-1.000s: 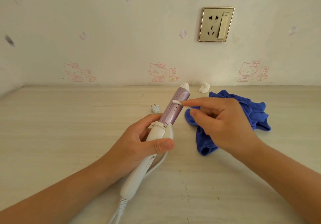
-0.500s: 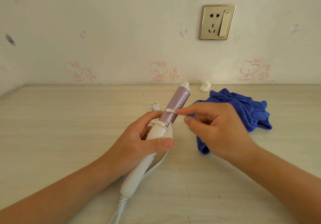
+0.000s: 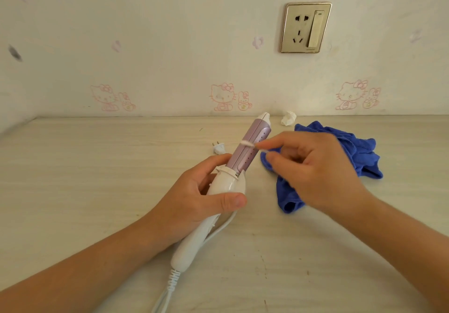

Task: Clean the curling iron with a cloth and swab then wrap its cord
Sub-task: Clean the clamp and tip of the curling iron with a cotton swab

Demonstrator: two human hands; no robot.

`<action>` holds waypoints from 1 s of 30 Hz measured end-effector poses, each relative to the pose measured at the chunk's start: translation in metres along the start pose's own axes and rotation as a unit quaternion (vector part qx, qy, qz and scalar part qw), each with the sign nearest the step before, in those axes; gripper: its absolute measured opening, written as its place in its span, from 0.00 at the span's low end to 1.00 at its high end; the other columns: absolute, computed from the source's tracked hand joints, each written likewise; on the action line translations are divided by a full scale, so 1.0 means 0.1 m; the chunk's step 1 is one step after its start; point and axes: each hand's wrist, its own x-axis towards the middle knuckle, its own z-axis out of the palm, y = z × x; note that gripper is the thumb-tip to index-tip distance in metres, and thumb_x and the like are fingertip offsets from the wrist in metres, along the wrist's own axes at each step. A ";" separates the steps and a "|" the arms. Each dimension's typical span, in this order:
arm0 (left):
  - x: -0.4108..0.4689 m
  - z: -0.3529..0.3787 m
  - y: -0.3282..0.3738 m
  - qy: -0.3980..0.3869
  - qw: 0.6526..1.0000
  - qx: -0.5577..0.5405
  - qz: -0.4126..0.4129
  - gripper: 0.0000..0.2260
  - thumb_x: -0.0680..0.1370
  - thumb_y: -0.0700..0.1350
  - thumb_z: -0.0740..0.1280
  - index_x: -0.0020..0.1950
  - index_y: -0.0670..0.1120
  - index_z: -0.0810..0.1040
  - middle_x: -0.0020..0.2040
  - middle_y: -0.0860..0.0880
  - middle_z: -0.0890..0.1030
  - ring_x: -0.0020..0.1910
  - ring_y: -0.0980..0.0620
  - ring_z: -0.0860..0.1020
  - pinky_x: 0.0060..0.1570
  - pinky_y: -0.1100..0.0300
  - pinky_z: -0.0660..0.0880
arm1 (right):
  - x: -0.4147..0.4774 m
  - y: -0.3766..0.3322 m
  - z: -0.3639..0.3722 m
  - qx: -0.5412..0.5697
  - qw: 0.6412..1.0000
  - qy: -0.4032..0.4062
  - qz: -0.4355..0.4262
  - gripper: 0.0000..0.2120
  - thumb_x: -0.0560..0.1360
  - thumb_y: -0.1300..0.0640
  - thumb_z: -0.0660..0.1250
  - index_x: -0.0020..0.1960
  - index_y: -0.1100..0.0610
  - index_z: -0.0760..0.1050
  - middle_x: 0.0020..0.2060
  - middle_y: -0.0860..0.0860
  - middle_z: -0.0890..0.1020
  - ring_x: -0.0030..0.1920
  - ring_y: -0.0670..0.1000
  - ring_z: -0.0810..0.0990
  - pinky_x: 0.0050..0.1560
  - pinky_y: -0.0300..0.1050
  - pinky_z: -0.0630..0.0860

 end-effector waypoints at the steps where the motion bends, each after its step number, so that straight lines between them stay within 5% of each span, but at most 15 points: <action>1: 0.00 0.01 -0.01 -0.001 1.000 0.003 -0.003 0.25 0.67 0.52 0.79 0.64 0.60 0.80 0.43 0.55 0.82 0.40 0.56 0.78 0.41 0.65 0.75 | 0.02 0.02 -0.02 0.001 1.000 0.004 0.004 0.12 0.78 0.66 0.69 0.49 0.50 0.86 0.19 0.44 0.67 0.22 0.44 0.64 0.27 0.30 0.64; 6: 0.00 0.01 -0.01 0.004 1.000 -0.002 -0.011 0.19 0.67 0.53 0.79 0.55 0.51 0.84 0.38 0.56 0.79 0.35 0.58 0.75 0.35 0.67 0.73 | -0.15 -0.12 0.15 0.000 0.996 -0.076 -0.036 0.12 0.78 0.63 0.71 0.52 0.48 0.87 0.21 0.46 0.68 0.23 0.47 0.65 0.26 0.39 0.69; 11: 0.00 0.00 -0.01 -0.014 1.000 0.023 -0.008 0.15 0.69 0.54 0.78 0.52 0.55 0.81 0.36 0.59 0.77 0.33 0.59 0.74 0.33 0.68 0.72 | -0.01 0.00 0.00 0.007 1.000 0.001 -0.004 0.11 0.78 0.66 0.70 0.50 0.52 0.86 0.19 0.47 0.66 0.22 0.43 0.63 0.27 0.30 0.64; 15: -0.02 -0.02 0.01 -0.018 0.999 -0.008 -0.026 0.15 0.72 0.49 0.76 0.57 0.52 0.80 0.34 0.47 0.81 0.28 0.52 0.77 0.30 0.61 0.75 | -0.17 -0.13 0.16 -0.002 0.996 -0.077 -0.039 0.12 0.78 0.63 0.71 0.52 0.47 0.86 0.21 0.49 0.69 0.23 0.45 0.65 0.27 0.38 0.68; 17: -0.01 -0.02 0.03 -0.022 0.999 -0.008 -0.037 0.17 0.71 0.49 0.75 0.59 0.53 0.79 0.41 0.39 0.85 0.26 0.48 0.76 0.29 0.57 0.76 | -0.10 -0.07 0.11 0.001 0.999 -0.047 -0.020 0.12 0.78 0.64 0.71 0.51 0.48 0.86 0.21 0.48 0.68 0.23 0.44 0.64 0.27 0.34 0.66; 20: -0.01 -0.03 0.02 -0.044 0.998 -0.011 -0.036 0.19 0.72 0.49 0.75 0.62 0.53 0.76 0.51 0.41 0.87 0.24 0.49 0.74 0.27 0.58 0.75 | 0.01 0.03 0.00 0.006 1.000 0.003 0.017 0.12 0.78 0.65 0.70 0.50 0.50 0.86 0.19 0.44 0.66 0.22 0.44 0.63 0.27 0.30 0.63; 25: 0.02 -0.06 0.00 -0.043 0.998 -0.039 -0.039 0.17 0.73 0.44 0.75 0.60 0.53 0.76 0.47 0.39 0.86 0.21 0.49 0.73 0.25 0.59 0.73 | -0.17 -0.11 0.18 -0.001 0.997 -0.069 -0.025 0.12 0.78 0.62 0.71 0.51 0.45 0.86 0.21 0.47 0.69 0.23 0.44 0.64 0.26 0.42 0.69; 30: 0.03 -0.05 0.00 -0.063 0.997 -0.033 -0.031 0.16 0.74 0.41 0.72 0.58 0.54 0.75 0.49 0.39 0.87 0.20 0.50 0.72 0.25 0.60 0.72 | 0.00 0.03 0.02 0.008 1.000 0.003 0.028 0.12 0.78 0.66 0.70 0.48 0.49 0.85 0.19 0.43 0.66 0.21 0.43 0.62 0.26 0.31 0.64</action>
